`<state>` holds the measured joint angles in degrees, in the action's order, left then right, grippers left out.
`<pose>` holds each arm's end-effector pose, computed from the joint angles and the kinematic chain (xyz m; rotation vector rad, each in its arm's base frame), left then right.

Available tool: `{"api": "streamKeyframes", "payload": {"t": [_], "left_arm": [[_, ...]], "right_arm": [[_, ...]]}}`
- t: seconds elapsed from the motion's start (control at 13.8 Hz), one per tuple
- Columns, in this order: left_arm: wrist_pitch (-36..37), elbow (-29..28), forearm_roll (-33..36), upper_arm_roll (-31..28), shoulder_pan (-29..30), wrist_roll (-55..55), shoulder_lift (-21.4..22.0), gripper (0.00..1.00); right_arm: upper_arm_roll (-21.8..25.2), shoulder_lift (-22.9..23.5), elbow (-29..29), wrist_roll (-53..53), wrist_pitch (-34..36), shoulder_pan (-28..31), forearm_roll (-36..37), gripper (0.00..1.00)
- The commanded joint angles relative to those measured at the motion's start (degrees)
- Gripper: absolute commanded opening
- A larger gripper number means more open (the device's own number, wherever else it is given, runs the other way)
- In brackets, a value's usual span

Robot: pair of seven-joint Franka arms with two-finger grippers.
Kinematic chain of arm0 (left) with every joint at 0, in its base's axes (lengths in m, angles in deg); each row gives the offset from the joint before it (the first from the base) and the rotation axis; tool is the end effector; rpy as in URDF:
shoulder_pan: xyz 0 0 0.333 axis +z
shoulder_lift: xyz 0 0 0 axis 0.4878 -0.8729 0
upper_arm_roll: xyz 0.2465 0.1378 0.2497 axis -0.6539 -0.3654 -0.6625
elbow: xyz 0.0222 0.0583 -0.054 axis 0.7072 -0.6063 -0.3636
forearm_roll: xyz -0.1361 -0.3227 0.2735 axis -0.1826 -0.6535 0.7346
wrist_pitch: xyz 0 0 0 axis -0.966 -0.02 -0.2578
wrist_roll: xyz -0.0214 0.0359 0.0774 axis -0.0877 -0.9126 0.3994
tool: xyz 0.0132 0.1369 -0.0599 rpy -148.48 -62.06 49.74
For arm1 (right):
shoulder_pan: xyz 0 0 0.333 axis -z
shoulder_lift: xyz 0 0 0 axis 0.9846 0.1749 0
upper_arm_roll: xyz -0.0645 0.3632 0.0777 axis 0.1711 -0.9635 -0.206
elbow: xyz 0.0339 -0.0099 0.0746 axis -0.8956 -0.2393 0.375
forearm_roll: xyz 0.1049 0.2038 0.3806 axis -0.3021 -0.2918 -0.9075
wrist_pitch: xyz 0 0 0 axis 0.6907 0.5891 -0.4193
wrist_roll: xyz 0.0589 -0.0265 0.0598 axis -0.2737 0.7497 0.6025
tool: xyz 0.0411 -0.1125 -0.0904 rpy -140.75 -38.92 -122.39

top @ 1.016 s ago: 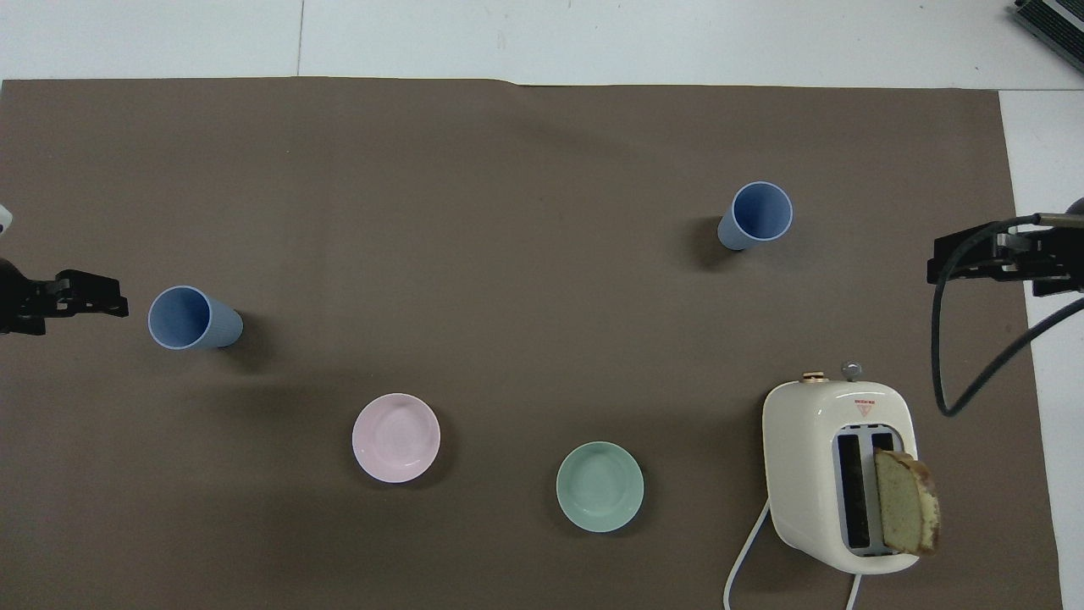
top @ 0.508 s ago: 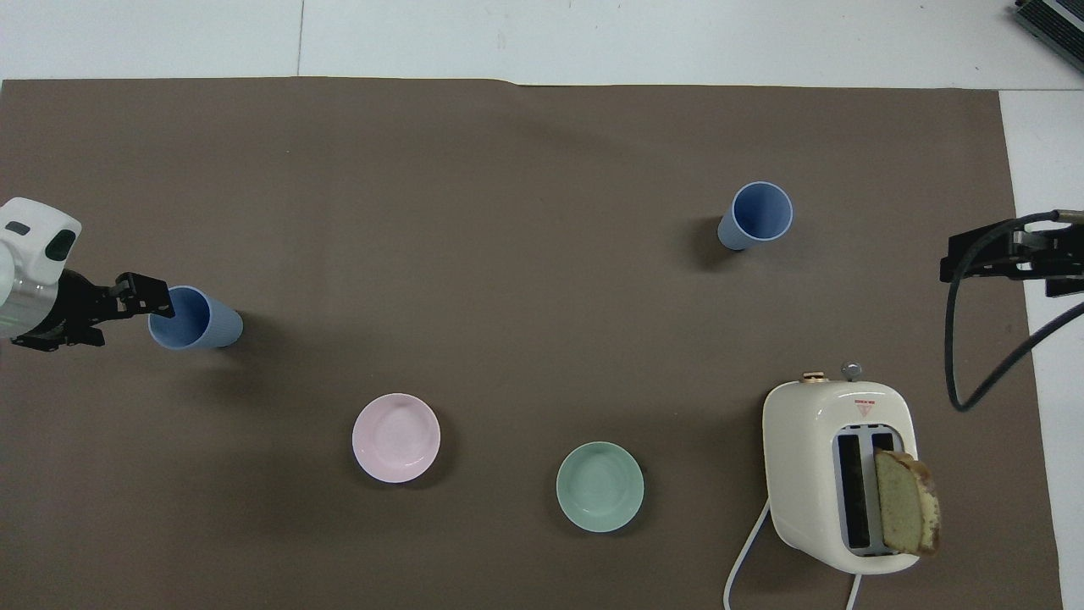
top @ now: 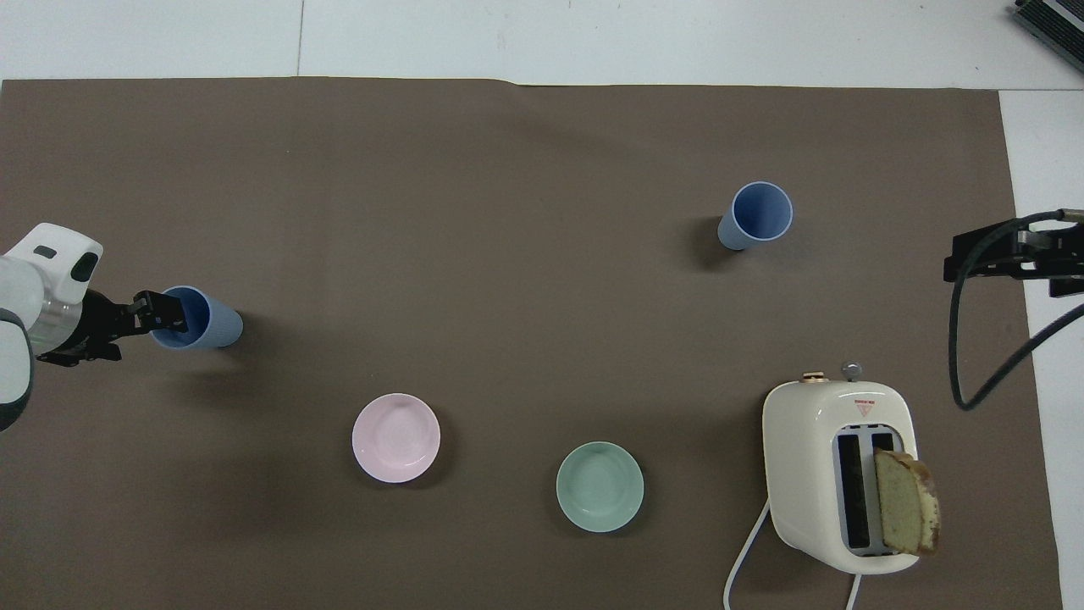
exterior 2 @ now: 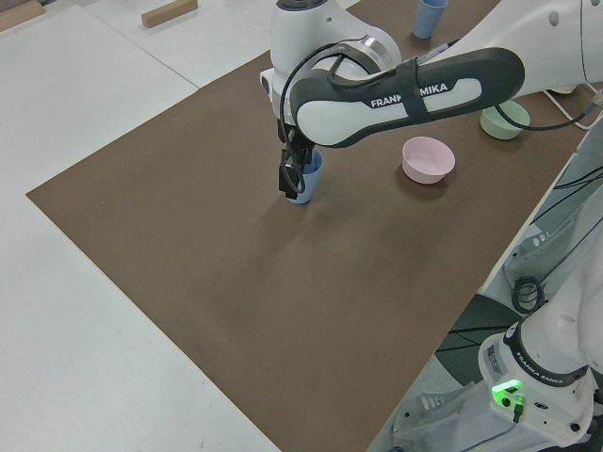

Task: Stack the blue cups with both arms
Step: 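Reach the left gripper to the nearby blue cup and grasp it, then carry the blue cup with the left gripper to the table center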

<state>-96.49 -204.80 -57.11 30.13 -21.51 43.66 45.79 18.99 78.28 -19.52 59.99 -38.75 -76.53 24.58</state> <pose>0.5813 0.0639 0.3687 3.0614 0.5322 -0.0929 0.6012 -0.0013 0.6804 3.1132 -0.2648 0.0189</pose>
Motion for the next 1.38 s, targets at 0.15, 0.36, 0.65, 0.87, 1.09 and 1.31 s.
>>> {"api": "streamKeyframes", "payload": {"t": [0.15,0.36,0.65,0.87,1.09,1.31], "left_arm": [[-1.7,-1.5,-1.1,0.8,0.7,-0.7,0.6,0.0],[-1.7,-0.6,-5.6,0.8,0.7,-1.3,0.3,0.0],[-1.0,2.4,-7.9,0.8,0.6,-2.5,-0.1,0.0],[3.6,6.7,-8.5,0.8,0.1,-2.1,0.3,0.0],[8.8,12.0,-8.5,1.8,-1.4,2.2,1.0,0.0],[10.7,15.0,-8.3,1.9,-7.2,10.6,1.0,0.0]], "right_arm": [[-0.1,0.0,0.4,1.4,0.3,0.7,-0.4,1.0],[-0.1,0.0,0.4,1.6,0.3,0.7,-0.5,1.0],[-0.1,0.1,0.5,2.1,0.3,0.7,-0.6,1.0],[-0.1,0.1,0.5,2.0,0.3,0.7,-0.5,1.0],[-0.1,0.1,0.5,1.6,0.3,0.7,-0.6,1.0],[-0.1,0.1,0.5,1.6,0.3,0.7,-1.0,1.0]]}}
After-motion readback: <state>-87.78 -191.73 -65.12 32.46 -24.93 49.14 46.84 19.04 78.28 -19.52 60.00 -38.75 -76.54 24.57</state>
